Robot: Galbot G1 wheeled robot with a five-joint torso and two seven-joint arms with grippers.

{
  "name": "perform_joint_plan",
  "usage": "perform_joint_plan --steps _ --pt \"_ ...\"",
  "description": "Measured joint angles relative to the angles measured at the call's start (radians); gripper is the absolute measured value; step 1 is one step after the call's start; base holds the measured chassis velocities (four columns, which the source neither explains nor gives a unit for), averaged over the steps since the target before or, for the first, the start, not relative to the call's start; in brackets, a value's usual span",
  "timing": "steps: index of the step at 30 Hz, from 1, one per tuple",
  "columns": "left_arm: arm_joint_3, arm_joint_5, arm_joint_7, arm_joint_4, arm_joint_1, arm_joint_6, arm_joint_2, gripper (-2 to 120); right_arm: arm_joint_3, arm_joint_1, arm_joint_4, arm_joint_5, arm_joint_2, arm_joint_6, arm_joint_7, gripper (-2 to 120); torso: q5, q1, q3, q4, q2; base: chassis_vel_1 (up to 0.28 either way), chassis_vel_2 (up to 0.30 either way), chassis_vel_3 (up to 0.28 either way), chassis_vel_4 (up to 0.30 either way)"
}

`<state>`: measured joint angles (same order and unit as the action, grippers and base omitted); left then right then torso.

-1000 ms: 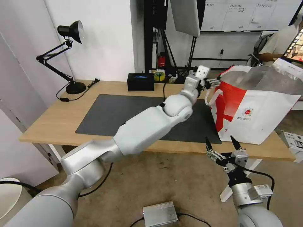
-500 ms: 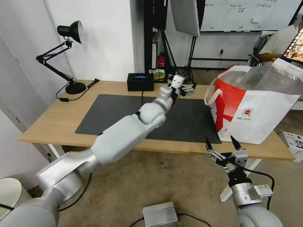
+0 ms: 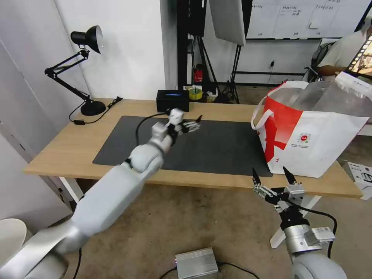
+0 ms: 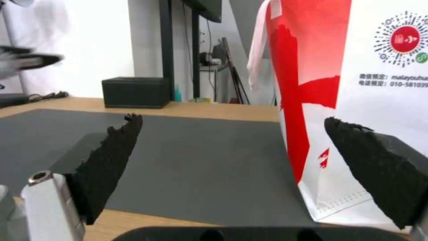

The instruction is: Pick up the trash from the table and place it into the takeout bag.

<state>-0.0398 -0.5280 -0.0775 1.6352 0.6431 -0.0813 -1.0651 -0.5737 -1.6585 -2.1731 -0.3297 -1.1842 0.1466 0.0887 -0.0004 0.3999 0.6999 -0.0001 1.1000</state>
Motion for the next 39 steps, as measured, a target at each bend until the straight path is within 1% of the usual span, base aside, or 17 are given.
perform_joint_plan --steps 2,3,5,7,8,9,11,12,14,15,16,19,20,24,31,34,39 --pt "0.086 0.008 -0.009 0.055 0.098 -0.012 0.026 100 0.0 0.0 0.0 0.0 0.0 0.0 0.0 100 0.0001 0.0 0.0 0.0001 0.0 0.0 0.0 0.0 0.0" --pt "0.086 0.008 -0.009 0.055 0.098 -0.012 0.026 100 0.0 0.0 0.0 0.0 0.0 0.0 0.0 100 0.0001 0.0 0.0 0.0001 0.0 0.0 0.0 0.0 0.0" --pt "0.157 0.025 -0.012 0.104 0.203 -0.011 0.056 100 0.0 0.0 0.0 0.0 0.0 0.0 0.0 100 0.0 0.0 0.0 0.0003 0.0 0.0 0.0 0.0 0.0" --pt "0.232 0.055 -0.003 0.15 0.295 -0.003 0.063 100 0.0 0.0 0.0 0.0 0.0 0.0 0.0 100 0.0002 0.0 0.0 0.0003 0.0 0.0 0.0 0.0 0.0" --pt "0.232 0.055 -0.003 0.15 0.295 -0.003 0.063 100 0.0 0.0 0.0 0.0 0.0 0.0 0.0 100 0.0002 0.0 0.0 0.0003 0.0 0.0 0.0 0.0 0.0" --pt "0.263 0.065 0.002 0.168 0.33 -0.001 0.063 100 0.0 0.0 0.0 0.0 0.0 0.0 0.0 100 0.0001 0.0 0.0 0.0003 0.0 0.0 0.0 0.0 0.0" --pt "0.347 0.107 0.007 0.215 0.424 0.004 0.048 100 0.0 0.0 0.0 0.0 0.0 0.0 0.0 100 0.0004 0.0 0.0 0.0003 0.0 0.0 0.0 0.0 0.0" --pt "0.347 0.107 0.007 0.215 0.424 0.004 0.048 100 0.0 0.0 0.0 0.0 0.0 0.0 0.0 100 0.0004 0.0 0.0 0.0003 0.0 0.0 0.0 0.0 0.0" --pt "0.413 0.149 0.017 0.252 0.5 0.023 0.03 100 0.0 0.0 0.0 0.0 0.0 0.0 0.0 100 0.0003 0.0 0.0 0.0 0.0 0.0 0.0 0.0 0.0" --pt "0.413 0.149 0.017 0.252 0.5 0.023 0.03 100 0.0 0.0 0.0 0.0 0.0 0.0 0.0 100 0.0003 0.0 0.0 0.0 0.0 0.0 0.0 0.0 0.0" --pt "0.45 0.172 0.026 0.271 0.54 0.033 0.016 100 0.0 0.0 0.0 0.0 0.0 0.0 0.0 100 0.0004 0.0 0.0 0.0 0.0 0.0 0.0 0.0 0.0" --pt "0.499 0.189 0.031 0.309 0.604 0.038 -0.022 100 0.0 0.0 0.0 0.0 0.0 0.0 0.0 100 0.0004 0.0 0.0 0.0 0.0 0.0 0.0 0.0 0.0" --pt "0.499 0.189 0.031 0.309 0.604 0.038 -0.022 100 0.0 0.0 0.0 0.0 0.0 0.0 0.0 100 0.0004 0.0 0.0 0.0 0.0 0.0 0.0 0.0 0.0" --pt "0.543 0.214 0.031 0.354 0.686 0.038 -0.103 100 0.0 0.0 0.0 0.0 0.0 0.0 0.0 100 0.0005 0.0 0.0 0.0001 0.0 0.0 0.0 0.0 0.0" --pt "0.578 0.225 0.032 0.393 0.736 0.039 -0.137 100 0.0 0.0 0.0 0.0 0.0 0.0 0.0 100 0.0004 0.0 0.0 -0.0001 0.0 0.0 0.0 0.0 0.0" --pt "0.6 0.21 0.033 0.44 0.781 0.039 -0.151 100 0.0 0.0 0.0 0.0 0.0 0.0 0.0 100 0.0005 0.0 0.0 0.0 0.0 0.0 0.0 0.0 0.0" --pt "0.625 0.218 0.039 0.47 0.823 0.042 -0.17 100 0.0 0.0 0.0 0.0 0.0 0.0 0.0 100 0.0004 0.0 0.0 0.0 0.0 0.0 0.0 0.0 0.0"
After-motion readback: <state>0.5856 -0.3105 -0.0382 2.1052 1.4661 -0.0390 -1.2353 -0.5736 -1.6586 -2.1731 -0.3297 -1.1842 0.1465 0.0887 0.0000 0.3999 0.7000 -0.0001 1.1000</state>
